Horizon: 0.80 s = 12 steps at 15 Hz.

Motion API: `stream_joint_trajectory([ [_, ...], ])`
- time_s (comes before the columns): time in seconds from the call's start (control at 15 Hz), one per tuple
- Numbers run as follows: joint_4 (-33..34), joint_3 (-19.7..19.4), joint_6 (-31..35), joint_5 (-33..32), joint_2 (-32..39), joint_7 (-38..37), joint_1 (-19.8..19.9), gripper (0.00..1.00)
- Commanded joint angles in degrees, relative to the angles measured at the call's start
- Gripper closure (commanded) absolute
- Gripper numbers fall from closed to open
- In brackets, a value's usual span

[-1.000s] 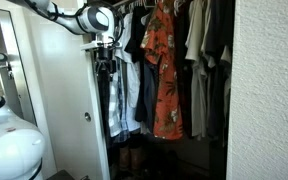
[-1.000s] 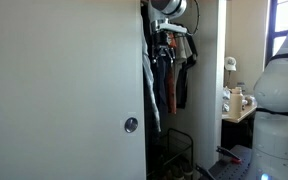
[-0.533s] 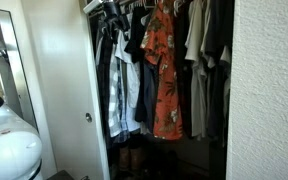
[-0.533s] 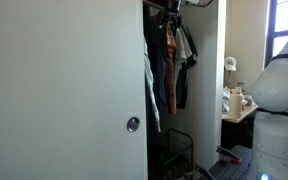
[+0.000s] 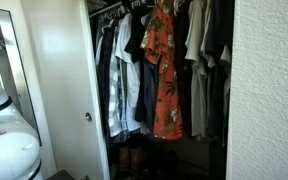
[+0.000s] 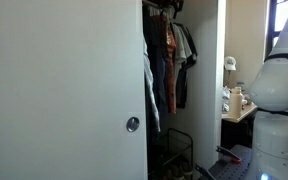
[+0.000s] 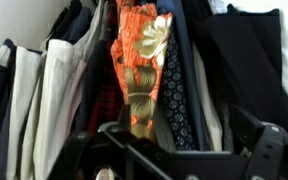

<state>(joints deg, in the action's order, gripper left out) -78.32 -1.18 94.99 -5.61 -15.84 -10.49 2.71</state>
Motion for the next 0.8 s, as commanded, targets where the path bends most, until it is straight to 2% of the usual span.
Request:
stream_joint_trajectory([
  [0.0,10.3,-1.2,2.4,-0.6,7.7,1.0,1.1,0.0],
  [0.67,29.0,-4.7,3.3,0.0,21.1,0.7,1.5,0.0],
  [0.73,30.0,-4.8,3.3,0.0,21.8,0.7,1.6,0.25],
])
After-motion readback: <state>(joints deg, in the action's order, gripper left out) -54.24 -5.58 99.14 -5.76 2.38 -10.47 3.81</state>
